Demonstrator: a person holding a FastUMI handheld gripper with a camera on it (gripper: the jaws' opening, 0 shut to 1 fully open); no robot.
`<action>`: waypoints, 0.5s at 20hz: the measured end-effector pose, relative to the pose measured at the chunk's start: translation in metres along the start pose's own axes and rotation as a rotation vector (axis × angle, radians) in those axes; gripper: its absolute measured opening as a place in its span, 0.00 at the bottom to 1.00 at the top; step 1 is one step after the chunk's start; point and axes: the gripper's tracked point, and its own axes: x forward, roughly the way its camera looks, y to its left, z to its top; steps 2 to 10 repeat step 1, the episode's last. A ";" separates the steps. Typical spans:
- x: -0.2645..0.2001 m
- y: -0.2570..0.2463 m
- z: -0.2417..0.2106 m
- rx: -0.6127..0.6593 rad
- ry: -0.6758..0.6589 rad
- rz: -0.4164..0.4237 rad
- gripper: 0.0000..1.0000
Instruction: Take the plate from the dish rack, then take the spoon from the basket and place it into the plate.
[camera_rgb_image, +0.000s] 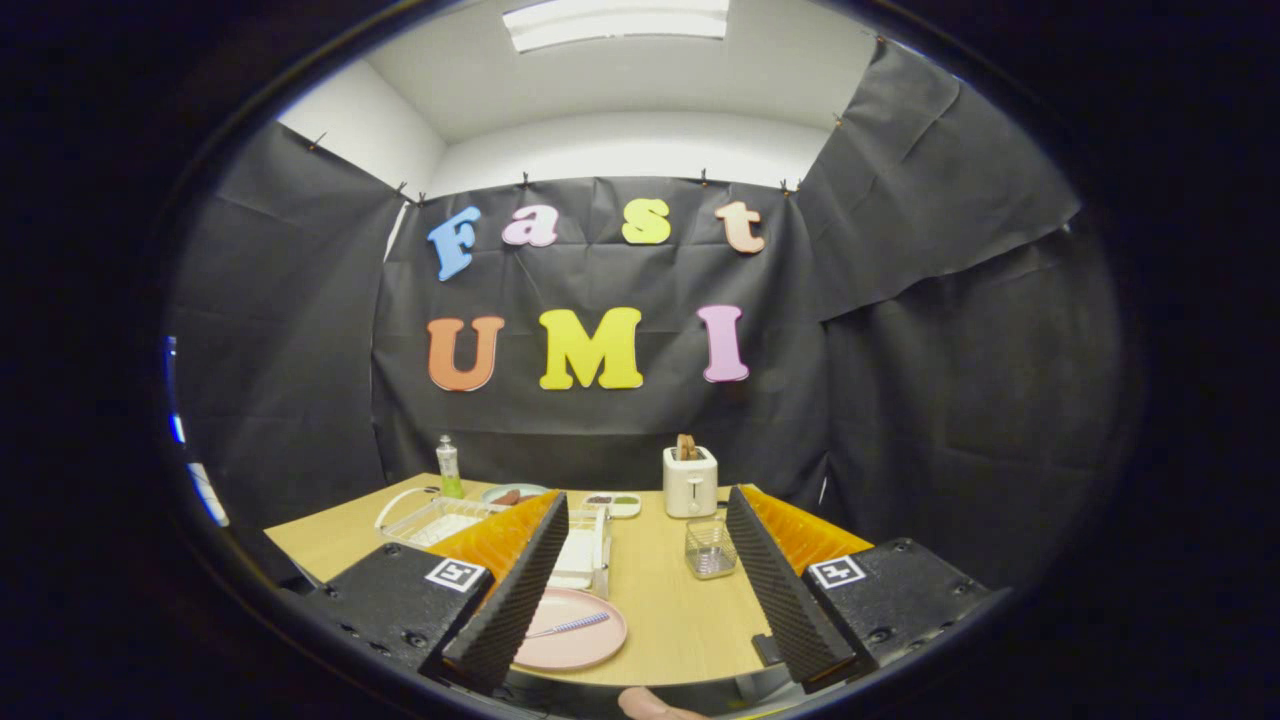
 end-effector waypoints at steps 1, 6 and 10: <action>0.000 0.000 -0.002 0.003 0.002 0.000 1.00; 0.000 0.000 -0.002 0.003 0.002 0.000 1.00; 0.000 0.000 -0.002 0.003 0.002 0.000 1.00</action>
